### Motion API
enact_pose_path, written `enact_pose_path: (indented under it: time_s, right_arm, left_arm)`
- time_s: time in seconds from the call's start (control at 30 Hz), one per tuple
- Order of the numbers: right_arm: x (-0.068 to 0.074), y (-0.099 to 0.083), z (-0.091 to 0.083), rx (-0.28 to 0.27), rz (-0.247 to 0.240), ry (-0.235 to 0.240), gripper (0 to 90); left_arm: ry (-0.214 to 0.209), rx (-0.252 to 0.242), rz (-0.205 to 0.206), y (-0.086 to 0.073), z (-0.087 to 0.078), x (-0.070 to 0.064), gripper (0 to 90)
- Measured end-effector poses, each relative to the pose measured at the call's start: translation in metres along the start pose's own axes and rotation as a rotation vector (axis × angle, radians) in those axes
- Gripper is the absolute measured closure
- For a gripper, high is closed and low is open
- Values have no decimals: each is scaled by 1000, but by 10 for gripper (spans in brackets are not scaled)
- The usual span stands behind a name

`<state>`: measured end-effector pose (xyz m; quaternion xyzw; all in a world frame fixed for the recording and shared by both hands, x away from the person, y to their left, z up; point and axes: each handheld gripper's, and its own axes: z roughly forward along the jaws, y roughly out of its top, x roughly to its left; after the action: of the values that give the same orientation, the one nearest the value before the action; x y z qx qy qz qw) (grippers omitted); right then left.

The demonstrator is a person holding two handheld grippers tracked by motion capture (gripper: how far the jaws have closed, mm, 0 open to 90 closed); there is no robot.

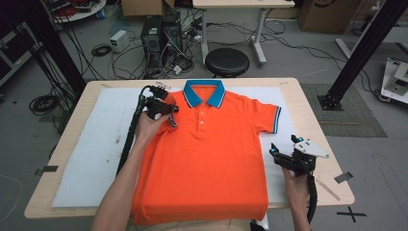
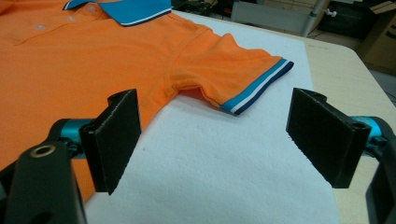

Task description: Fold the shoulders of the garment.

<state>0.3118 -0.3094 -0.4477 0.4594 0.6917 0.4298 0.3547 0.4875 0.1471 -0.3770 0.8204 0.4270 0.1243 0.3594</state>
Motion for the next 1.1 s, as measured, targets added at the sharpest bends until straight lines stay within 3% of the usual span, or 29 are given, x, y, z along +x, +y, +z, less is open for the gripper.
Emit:
enact_pose_path:
  time_s: [0.1,0.13,0.17,0.2,0.3,0.43,0.57,0.6,0.63,0.73,0.9,1.0,1.1]
  right_arm:
    - [0,0,0,-4,-6,-2,184]
    - [0,0,0,-4,-6,-2,184]
    - [0,0,0,-4,-6,-2,184]
    - [0,0,0,-4,-6,-1,184]
    - [0,0,0,-2,-1,-2,184]
    - [0,0,0,2,-3,-1,184]
    - [0,0,0,4,-5,-1,184]
    - [0,0,0,4,-5,-2,184]
    - [0,0,0,4,-5,-2,184]
    - [1,0,1,10,-10,-5,184]
    - [1,0,1,9,-16,-10,184]
    - [2,1,1,13,-22,-12,185]
    - [3,0,1,12,-19,-11,185]
  left_arm:
    - [-8,-2,14,4,4,-8,811]
    - [-10,7,21,8,7,-12,700]
    - [-10,7,21,8,7,-12,702]
    - [32,13,58,11,7,-19,697]
    - [64,7,58,11,4,-20,626]
    - [90,28,13,6,1,-7,622]
    - [113,73,-9,-7,3,6,615]
    - [131,99,-41,-18,1,16,614]
    - [131,99,-41,-18,1,16,614]
    - [124,115,-63,-38,-11,25,614]
    - [113,109,-33,-56,-26,21,615]
    - [89,149,-18,-69,-26,15,624]
    - [112,186,2,-73,-20,12,680]
